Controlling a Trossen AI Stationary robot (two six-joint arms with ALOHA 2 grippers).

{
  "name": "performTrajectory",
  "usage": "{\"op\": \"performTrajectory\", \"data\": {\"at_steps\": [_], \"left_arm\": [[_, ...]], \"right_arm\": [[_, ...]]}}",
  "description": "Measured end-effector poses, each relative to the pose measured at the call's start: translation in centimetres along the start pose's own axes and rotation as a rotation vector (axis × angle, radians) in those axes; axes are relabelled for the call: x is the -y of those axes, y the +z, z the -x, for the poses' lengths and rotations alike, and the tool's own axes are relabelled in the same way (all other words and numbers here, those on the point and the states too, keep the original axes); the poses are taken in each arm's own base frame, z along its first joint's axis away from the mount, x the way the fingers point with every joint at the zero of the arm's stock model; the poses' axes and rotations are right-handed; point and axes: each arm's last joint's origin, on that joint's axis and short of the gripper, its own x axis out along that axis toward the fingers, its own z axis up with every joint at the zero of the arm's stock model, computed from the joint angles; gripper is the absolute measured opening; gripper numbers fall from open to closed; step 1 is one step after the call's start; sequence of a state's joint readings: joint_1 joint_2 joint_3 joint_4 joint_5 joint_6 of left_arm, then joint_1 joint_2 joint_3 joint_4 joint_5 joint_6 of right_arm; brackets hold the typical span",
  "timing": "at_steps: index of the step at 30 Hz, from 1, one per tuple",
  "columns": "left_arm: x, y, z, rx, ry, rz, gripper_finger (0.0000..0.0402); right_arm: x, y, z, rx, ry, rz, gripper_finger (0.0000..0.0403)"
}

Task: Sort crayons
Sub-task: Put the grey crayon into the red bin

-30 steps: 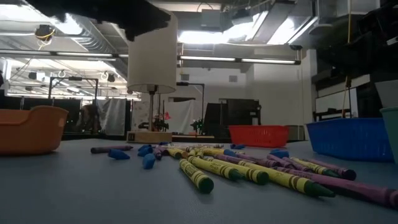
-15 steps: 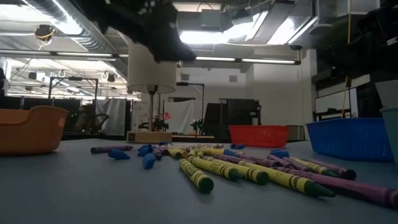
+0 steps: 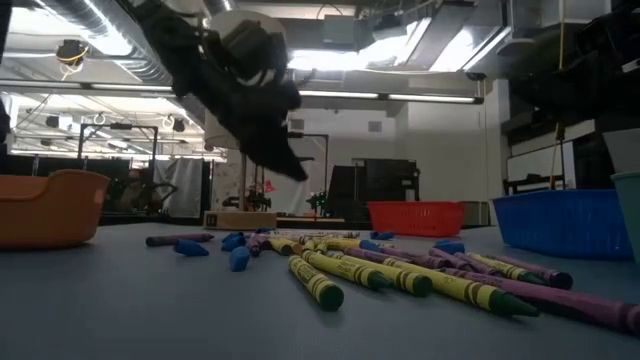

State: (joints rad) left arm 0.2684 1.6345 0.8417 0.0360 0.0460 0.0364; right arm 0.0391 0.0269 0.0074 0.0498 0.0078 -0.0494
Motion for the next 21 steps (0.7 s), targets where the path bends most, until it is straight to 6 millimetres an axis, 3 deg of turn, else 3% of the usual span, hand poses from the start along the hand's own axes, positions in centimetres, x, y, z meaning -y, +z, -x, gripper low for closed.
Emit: {"op": "performTrajectory", "data": {"at_steps": [8,21], "left_arm": [[0.0,-2.0,-1.5,-0.148,-0.005,0.008,0.0127],[0.1,-2.5,-1.8,-0.191,-0.003,0.011,0.0127]], "right_arm": [[0.0,0.0,0.0,-0.004,0.000,0.000,0.0019],[0.0,-0.3,0.0,-0.031,0.003,0.000,0.0019]]}}
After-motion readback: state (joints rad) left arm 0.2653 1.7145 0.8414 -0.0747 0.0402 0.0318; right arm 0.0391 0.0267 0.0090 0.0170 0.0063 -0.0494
